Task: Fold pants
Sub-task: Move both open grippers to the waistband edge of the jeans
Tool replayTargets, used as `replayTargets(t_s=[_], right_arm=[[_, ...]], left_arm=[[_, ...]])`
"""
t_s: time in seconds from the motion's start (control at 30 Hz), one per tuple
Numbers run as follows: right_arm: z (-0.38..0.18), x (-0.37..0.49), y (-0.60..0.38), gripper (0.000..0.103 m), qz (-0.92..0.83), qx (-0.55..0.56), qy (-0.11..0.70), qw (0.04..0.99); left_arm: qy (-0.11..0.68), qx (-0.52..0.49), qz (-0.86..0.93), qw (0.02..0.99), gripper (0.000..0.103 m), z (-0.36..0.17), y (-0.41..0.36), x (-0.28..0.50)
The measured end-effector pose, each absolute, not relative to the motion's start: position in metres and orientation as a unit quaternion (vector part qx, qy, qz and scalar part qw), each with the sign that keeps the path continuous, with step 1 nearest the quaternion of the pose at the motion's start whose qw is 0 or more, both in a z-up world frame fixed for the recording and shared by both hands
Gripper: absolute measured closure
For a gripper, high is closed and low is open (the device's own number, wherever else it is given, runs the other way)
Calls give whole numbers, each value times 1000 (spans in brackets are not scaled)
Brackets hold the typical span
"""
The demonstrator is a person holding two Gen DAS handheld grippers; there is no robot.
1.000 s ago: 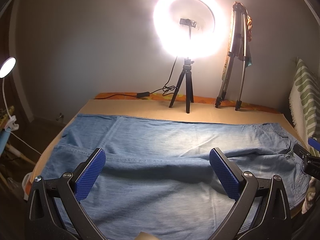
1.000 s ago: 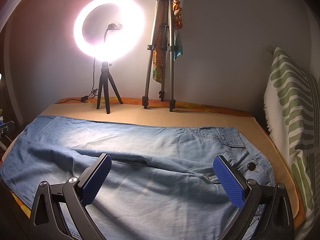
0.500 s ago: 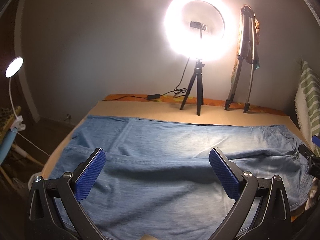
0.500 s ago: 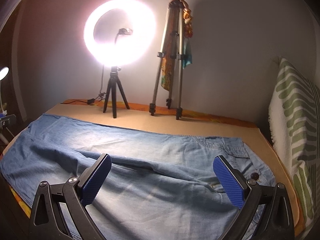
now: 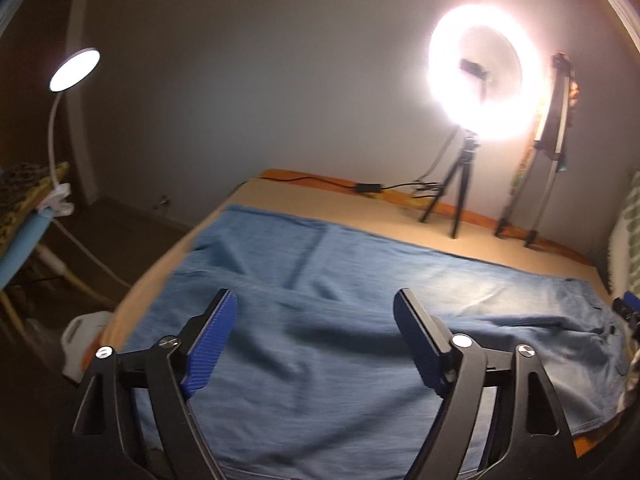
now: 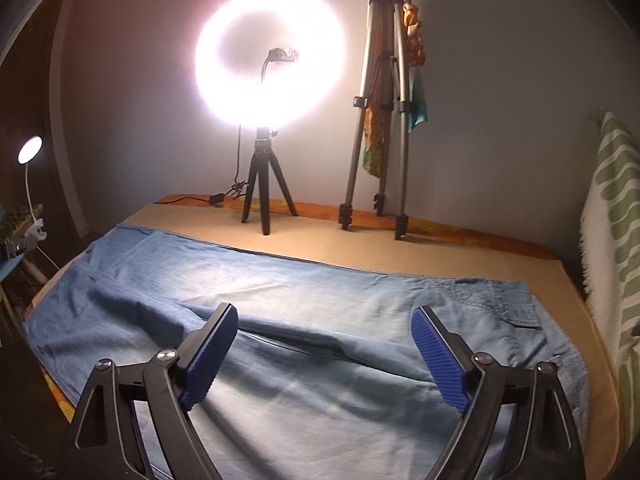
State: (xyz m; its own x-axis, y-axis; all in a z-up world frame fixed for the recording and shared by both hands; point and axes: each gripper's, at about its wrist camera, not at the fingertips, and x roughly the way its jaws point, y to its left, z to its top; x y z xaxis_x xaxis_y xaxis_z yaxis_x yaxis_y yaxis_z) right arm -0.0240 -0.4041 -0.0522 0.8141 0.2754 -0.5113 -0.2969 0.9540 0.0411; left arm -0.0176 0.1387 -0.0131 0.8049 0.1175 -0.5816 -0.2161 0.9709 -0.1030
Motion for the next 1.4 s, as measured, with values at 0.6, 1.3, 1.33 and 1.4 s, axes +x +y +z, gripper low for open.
replayTargets(t_s=[0.6,1.3,1.33,1.4], right_arm=[[-74,-63,-335,31,313,-102,300,895],[-164,-131,-269,46,436,-266,380,771],[-166,-131,-267,49,436,-271,380,770],[-170,-132,-263,52,434,-280,382,766]], left_arm=[[349,-150,188,906,39,-59,255,-64],[389,-193,207,877,41,-112,290,-79],[390,-186,217,875,41,-113,293,-81],[393,-185,231,871,41,-118,300,-83]])
